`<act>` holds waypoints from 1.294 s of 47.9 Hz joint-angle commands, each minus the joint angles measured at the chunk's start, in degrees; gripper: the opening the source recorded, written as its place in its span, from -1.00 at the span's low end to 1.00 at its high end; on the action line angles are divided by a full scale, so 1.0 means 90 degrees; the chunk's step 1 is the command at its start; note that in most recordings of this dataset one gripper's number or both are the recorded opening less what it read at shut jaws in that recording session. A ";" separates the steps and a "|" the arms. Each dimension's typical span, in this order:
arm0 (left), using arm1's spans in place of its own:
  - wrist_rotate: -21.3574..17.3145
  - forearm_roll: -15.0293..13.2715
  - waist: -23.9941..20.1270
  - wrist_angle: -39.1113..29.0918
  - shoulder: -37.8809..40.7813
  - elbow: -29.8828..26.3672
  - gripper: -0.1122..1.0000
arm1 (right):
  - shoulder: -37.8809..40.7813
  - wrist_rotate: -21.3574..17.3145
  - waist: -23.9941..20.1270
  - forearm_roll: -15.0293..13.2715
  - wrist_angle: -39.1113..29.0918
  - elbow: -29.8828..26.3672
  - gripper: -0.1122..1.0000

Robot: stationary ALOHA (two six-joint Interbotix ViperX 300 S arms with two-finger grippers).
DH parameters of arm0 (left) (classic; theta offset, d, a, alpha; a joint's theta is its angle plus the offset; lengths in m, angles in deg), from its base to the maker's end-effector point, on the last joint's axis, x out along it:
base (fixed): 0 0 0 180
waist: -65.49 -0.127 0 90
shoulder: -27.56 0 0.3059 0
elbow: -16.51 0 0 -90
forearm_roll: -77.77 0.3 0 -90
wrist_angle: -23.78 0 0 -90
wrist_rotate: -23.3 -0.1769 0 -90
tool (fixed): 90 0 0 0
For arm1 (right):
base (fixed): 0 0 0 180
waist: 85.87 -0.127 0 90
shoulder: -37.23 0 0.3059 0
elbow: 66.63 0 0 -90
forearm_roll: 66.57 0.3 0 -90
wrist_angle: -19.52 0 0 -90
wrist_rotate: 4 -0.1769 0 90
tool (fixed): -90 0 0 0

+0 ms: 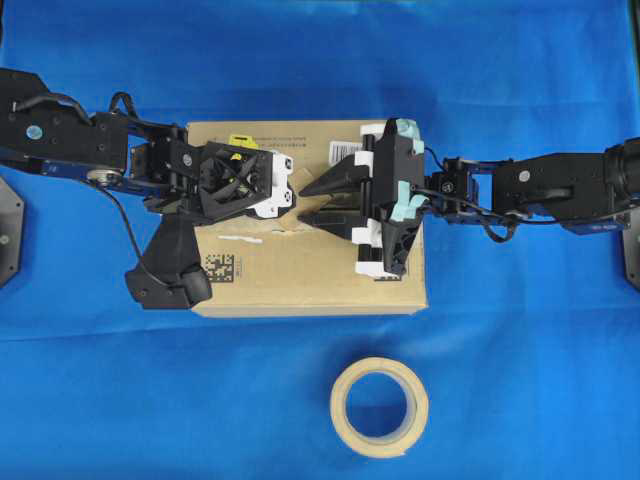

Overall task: Apply tape along the seams of the closed cardboard box to seal it securely.
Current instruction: 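Release the tape with the left gripper and reposition it beside the tape, then smooth the tape flat along the seam with both grippers pressing inward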

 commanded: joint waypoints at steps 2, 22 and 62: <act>0.0010 0.0010 0.0010 0.0020 -0.0186 -0.0107 0.40 | -0.0068 0.0010 -0.0039 0.0029 0.0010 -0.0078 -0.04; 0.1533 -0.0127 0.0029 0.2197 -0.0859 0.0527 0.40 | -0.0762 0.0049 -0.0059 0.0029 0.0020 0.0127 -0.04; 0.8447 -0.0098 0.0078 0.4922 -0.0127 0.1377 -0.79 | -0.0254 0.0078 0.0537 -0.0010 -0.0029 -0.0410 -0.81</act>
